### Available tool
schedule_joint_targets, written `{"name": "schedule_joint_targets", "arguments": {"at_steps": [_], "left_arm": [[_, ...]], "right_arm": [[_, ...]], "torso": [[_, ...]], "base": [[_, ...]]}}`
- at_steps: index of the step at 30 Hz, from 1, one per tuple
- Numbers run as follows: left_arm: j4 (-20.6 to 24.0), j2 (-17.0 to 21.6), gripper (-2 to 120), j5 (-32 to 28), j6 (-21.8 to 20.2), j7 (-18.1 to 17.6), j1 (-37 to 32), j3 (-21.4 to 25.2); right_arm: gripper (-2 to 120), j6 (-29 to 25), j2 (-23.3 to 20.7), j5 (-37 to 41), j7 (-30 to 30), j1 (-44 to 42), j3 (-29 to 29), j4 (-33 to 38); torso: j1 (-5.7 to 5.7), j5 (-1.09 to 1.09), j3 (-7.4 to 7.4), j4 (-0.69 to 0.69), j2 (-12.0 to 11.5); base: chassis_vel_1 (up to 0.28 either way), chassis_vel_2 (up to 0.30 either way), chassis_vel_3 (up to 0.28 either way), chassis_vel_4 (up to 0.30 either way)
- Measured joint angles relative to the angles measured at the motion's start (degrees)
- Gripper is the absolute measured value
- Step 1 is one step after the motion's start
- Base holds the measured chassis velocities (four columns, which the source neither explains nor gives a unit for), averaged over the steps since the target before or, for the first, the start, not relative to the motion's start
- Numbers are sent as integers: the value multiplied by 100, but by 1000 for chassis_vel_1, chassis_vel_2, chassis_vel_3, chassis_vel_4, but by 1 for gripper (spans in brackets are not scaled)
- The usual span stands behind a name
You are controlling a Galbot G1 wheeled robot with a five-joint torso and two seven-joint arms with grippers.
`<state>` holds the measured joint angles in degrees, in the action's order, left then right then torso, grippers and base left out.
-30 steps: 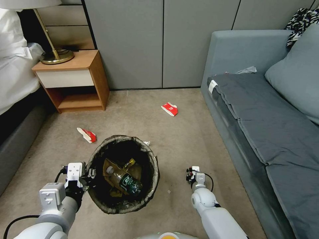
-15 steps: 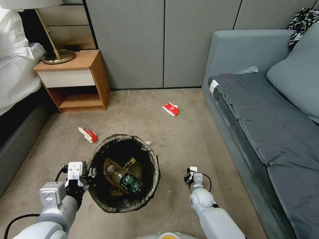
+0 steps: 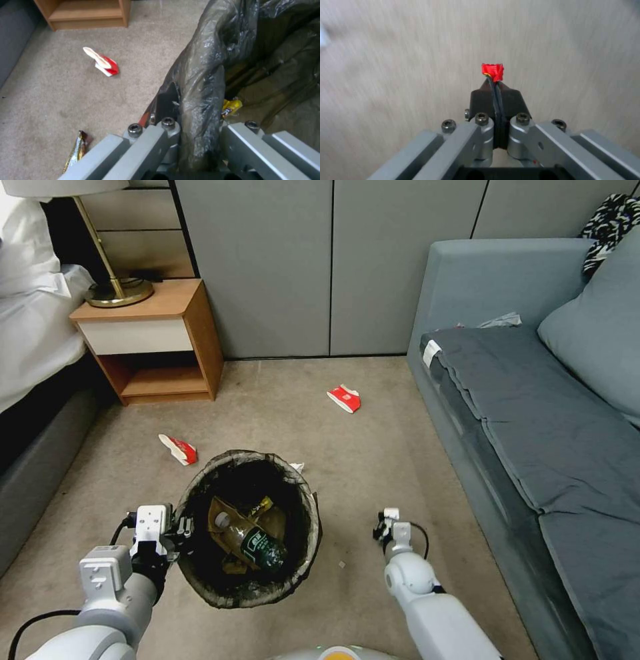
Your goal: Pick up the trash bin, then pick up the garbage from the floor and place it into the trash bin.
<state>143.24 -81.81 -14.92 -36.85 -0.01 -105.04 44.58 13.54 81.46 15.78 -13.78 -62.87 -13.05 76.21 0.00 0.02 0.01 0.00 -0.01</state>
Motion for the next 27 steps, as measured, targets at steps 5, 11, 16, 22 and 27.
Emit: {"name": "schedule_joint_targets", "arguments": {"at_steps": [5,11,16,22,27], "left_arm": [[0,2,0,-2,0,-1,-6,4],[0,14,0,3,-3,-2,-31,5],[0,37,0,25,-12,-2,-44,-15],[0,78,0,49,-27,-5,-55,-19],[0,106,0,56,-73,-3,-53,-42]], "right_arm": [[0,230,-329,144,33,-93,62,1060],[0,573,-772,661,38,-79,276,2548],[0,891,-1174,1181,40,87,493,3544],[0,1165,-1618,1769,246,408,811,4446],[0,1329,-1882,2332,577,787,1146,4956]], "torso": [[0,-1,0,-1,0],[0,-2,-1,0,0],[0,-2,-1,-1,0],[0,0,-1,0,0],[0,-3,-1,0,0]], "base": [[0,0,0,0],[0,0,0,0],[0,0,0,0],[0,0,0,0],[0,0,0,0]]}}
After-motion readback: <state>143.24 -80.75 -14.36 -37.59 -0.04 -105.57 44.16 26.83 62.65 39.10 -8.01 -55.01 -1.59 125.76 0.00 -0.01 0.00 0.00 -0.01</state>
